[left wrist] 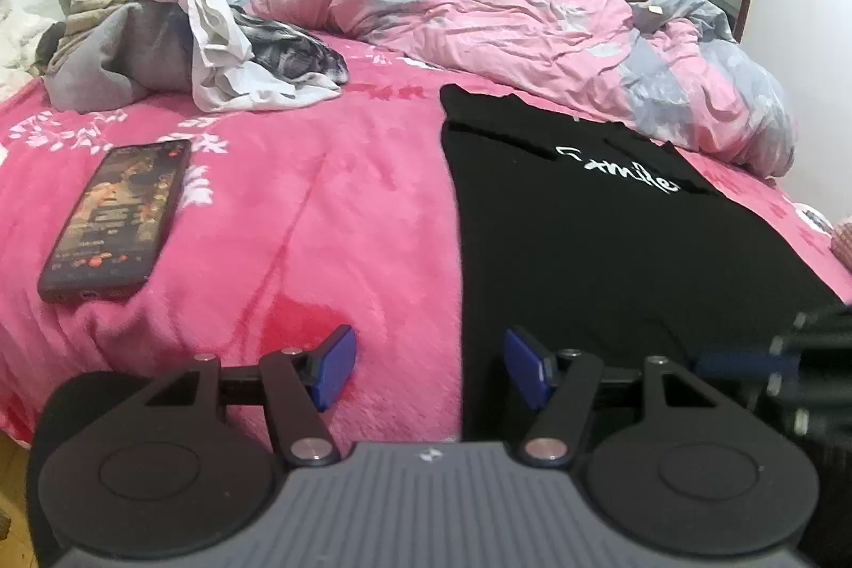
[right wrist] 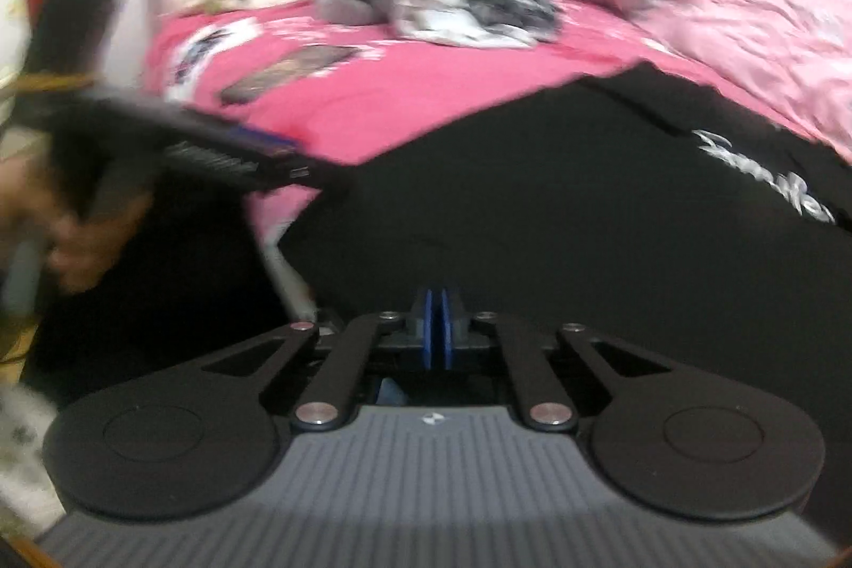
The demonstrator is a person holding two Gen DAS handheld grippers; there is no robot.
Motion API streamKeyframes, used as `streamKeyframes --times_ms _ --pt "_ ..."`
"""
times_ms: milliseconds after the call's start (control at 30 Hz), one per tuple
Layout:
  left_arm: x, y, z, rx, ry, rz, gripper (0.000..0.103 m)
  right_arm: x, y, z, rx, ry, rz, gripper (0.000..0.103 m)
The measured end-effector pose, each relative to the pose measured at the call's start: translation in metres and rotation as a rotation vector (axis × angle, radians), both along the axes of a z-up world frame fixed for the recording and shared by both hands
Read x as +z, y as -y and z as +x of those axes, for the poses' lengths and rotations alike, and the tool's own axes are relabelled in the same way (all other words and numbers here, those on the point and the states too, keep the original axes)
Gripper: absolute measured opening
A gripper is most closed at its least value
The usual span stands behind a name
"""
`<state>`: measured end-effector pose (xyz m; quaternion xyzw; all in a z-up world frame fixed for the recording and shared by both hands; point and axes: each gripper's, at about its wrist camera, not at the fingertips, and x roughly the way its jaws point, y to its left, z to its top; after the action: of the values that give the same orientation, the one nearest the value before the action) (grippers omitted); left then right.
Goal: Fold clothes
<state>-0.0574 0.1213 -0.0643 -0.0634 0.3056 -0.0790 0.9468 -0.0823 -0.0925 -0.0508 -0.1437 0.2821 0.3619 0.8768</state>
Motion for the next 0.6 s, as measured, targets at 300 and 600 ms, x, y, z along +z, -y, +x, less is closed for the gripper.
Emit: streamKeyframes --times_ms 300,600 --pt "0.016 -0.007 0.005 0.033 0.003 0.014 0.063 -0.016 -0.014 0.014 0.015 0.012 0.032 0.003" --pt "0.04 -0.022 0.005 0.071 0.032 0.058 0.063 -0.001 -0.011 0.019 -0.008 0.046 0.11 0.003"
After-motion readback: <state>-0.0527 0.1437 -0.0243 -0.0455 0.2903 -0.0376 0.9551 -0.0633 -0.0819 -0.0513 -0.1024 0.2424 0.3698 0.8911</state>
